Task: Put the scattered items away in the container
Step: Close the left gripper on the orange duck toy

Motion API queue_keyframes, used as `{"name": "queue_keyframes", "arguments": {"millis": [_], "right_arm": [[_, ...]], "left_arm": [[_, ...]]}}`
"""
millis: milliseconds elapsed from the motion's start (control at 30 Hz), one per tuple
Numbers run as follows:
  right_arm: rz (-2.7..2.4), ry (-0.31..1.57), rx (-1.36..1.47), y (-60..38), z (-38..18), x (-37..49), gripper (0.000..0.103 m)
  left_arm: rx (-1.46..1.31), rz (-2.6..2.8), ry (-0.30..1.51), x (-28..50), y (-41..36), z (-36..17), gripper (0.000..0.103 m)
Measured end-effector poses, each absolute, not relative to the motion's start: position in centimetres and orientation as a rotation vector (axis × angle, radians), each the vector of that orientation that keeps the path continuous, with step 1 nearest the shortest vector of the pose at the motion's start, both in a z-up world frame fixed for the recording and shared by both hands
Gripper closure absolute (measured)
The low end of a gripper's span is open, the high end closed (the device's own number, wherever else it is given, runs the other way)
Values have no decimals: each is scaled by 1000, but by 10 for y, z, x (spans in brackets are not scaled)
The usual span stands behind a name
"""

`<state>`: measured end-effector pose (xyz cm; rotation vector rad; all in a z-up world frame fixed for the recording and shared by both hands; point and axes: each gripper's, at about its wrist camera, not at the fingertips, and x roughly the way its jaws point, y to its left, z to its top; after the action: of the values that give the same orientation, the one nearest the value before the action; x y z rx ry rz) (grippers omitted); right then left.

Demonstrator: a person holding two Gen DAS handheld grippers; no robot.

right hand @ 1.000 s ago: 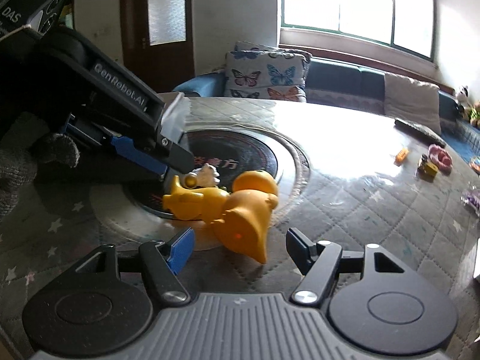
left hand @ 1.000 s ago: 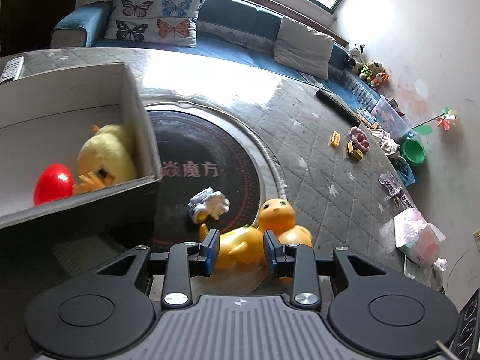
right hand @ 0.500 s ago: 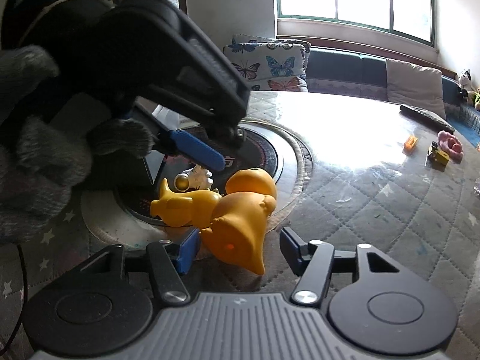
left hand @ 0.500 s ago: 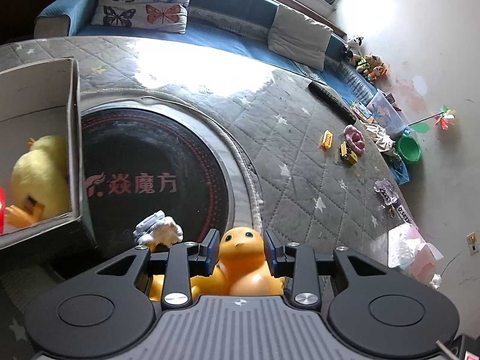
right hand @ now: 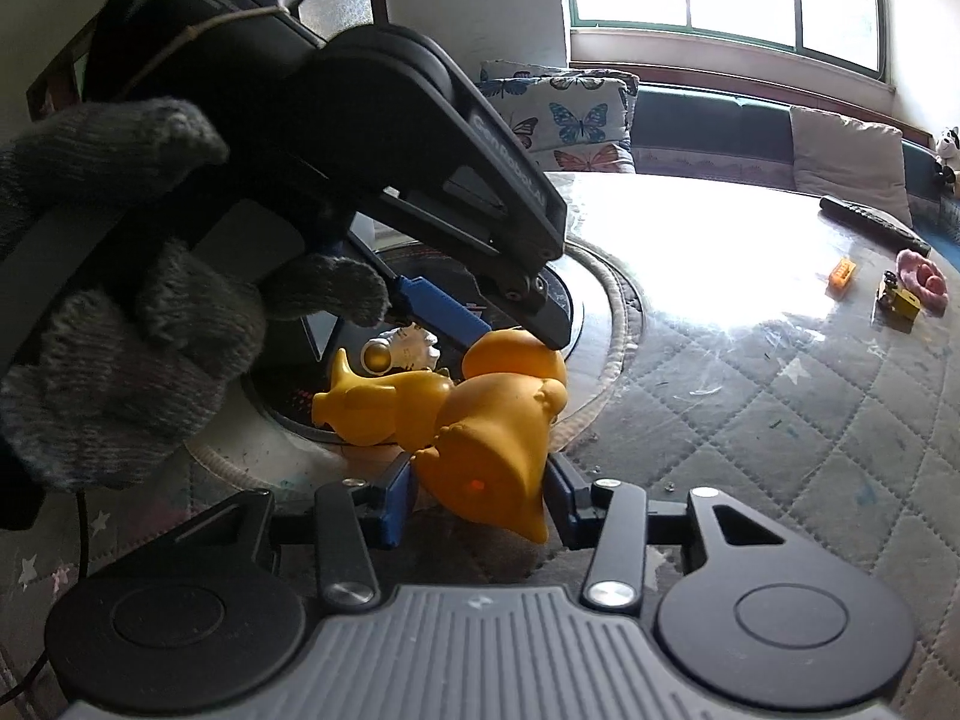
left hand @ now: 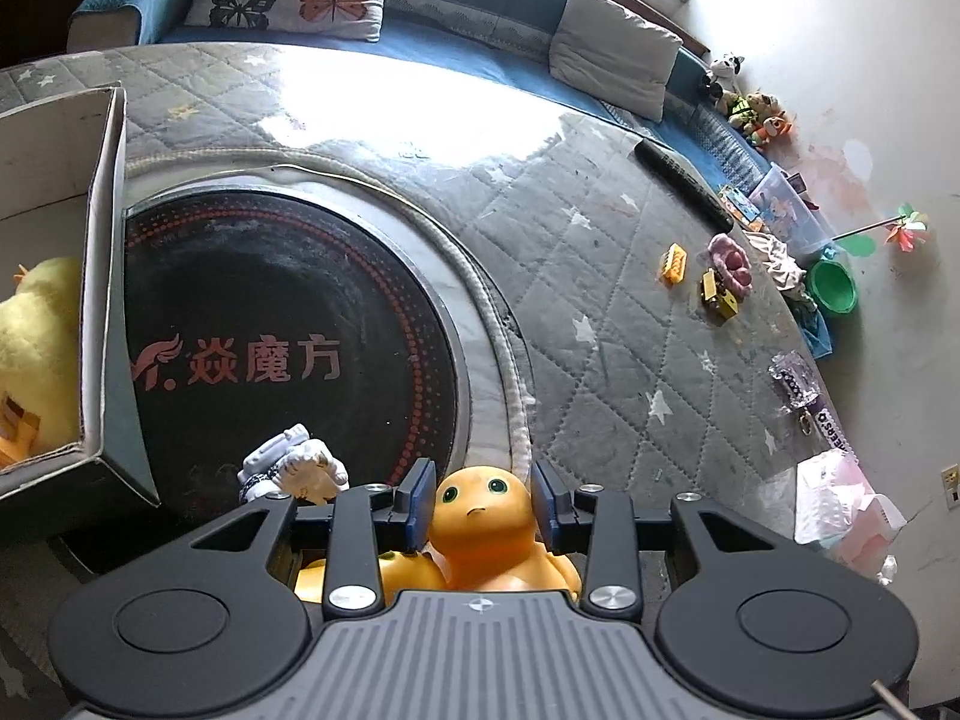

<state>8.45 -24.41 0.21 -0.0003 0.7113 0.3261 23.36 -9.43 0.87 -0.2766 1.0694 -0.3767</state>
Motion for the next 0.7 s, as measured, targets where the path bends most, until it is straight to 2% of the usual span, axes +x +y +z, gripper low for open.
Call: {"name": "queue_keyframes", "arguments": {"millis": [400, 700], "right_arm": [[324, 706, 7, -245, 4, 82, 58], [327, 660, -31, -238, 20, 67, 58]], "left_arm": [[-273, -391, 1068, 232, -97, 4, 62], [-305, -400, 1014, 212, -84, 23, 62]]}}
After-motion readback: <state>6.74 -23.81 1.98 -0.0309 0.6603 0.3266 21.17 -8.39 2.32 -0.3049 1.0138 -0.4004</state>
